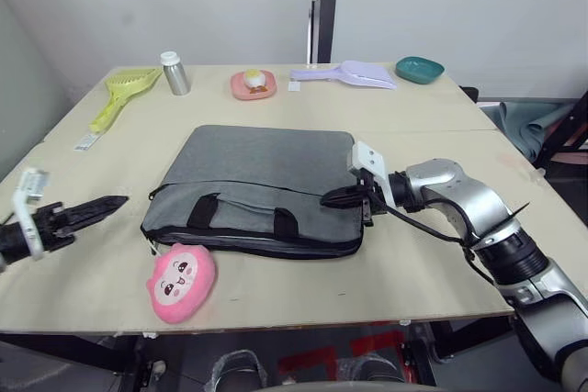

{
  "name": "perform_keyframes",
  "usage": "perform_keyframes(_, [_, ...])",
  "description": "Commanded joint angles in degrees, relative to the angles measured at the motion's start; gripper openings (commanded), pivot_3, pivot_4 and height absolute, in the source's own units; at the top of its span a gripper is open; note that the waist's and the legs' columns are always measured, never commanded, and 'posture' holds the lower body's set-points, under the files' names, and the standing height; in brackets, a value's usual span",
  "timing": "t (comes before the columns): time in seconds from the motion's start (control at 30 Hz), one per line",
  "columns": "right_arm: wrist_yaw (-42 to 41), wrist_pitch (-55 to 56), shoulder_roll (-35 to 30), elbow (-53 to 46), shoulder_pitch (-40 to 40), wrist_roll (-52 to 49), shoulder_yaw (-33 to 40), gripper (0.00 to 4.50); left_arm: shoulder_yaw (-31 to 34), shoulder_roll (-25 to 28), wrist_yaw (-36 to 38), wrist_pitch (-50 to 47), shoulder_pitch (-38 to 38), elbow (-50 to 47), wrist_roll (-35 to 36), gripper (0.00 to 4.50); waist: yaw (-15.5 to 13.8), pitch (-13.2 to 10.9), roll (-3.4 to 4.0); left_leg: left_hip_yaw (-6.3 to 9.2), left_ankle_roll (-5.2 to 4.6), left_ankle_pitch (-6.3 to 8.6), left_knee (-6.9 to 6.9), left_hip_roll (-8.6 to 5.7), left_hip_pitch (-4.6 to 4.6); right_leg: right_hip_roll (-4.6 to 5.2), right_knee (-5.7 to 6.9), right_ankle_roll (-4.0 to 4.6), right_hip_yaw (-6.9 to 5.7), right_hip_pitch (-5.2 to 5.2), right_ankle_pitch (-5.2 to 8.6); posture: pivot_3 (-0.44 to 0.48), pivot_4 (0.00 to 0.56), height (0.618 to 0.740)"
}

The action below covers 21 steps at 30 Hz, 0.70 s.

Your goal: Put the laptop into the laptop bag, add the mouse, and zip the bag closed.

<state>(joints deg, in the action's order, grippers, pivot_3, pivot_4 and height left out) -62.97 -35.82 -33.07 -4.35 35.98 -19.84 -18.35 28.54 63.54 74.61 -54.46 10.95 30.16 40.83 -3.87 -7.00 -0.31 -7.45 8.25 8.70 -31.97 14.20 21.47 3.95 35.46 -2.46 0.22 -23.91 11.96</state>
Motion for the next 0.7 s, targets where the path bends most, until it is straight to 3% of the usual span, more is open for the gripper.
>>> perform_keyframes(0.03, [-0.95, 2.47, 1.12, 1.23, 1.42, 1.11, -0.53, 0.0, 4.21, 4.3, 9.63, 3.47, -4.17, -14.73, 3.13, 3.49, -0.11, -0.05, -0.09, 0.03, 0.0, 0.0, 0.0, 0.01, 0.03, 0.02, -0.01, 0.01, -0.03, 0.0, 0.0, 0.0, 0.15, 0.74])
perform_keyframes(0.17, [-1.61, 4.47, 1.96, 3.65, 1.38, 2.92, -1.51, 0.0, 4.22, 4.45, 12.49, 4.53, -6.75, -34.25, 6.83, 3.49, -1.19, -0.24, -0.1, 0.02, 0.0, 0.01, -0.01, -0.05, 0.04, 0.15, -0.03, 0.02, -0.09, 0.03, 0.01, 0.0, 0.15, 0.74])
perform_keyframes(0.33, [-1.61, 7.05, 2.55, 6.58, 0.41, 7.98, -5.54, 0.0, 4.09, 3.44, 11.26, 3.8, -6.97, -43.44, 10.14, 3.49, -0.86, -0.33, -0.01, 0.01, 0.0, -0.01, -0.01, -0.01, 0.06, 0.02, 0.1, 0.09, -0.09, -0.05, 0.04, 0.0, 0.15, 0.74])
perform_keyframes(0.47, [-0.38, 7.26, 3.11, 10.57, -1.19, 13.33, -10.18, 0.0, 3.99, 3.22, 11.14, 4.17, -10.16, -44.97, 9.23, 3.49, 0.32, -0.27, -0.05, -0.01, 0.01, -0.01, -0.01, 0.01, 0.04, 0.0, 0.12, 0.11, -0.06, -0.01, 0.06, 0.0, 0.15, 0.74])
perform_keyframes(0.7, [0.03, 7.2, 4.19, 14.39, -2.52, 15.22, -10.89, 0.0, 6.31, 3.34, 12.74, 6.99, -22.85, -36.2, 2.12, 3.49, 1.01, 0.02, -0.09, -0.05, 0.02, 0.02, -0.01, 0.01, -0.44, 0.03, 0.17, 0.08, 0.03, 0.48, 0.1, 0.0, 0.15, 0.74])
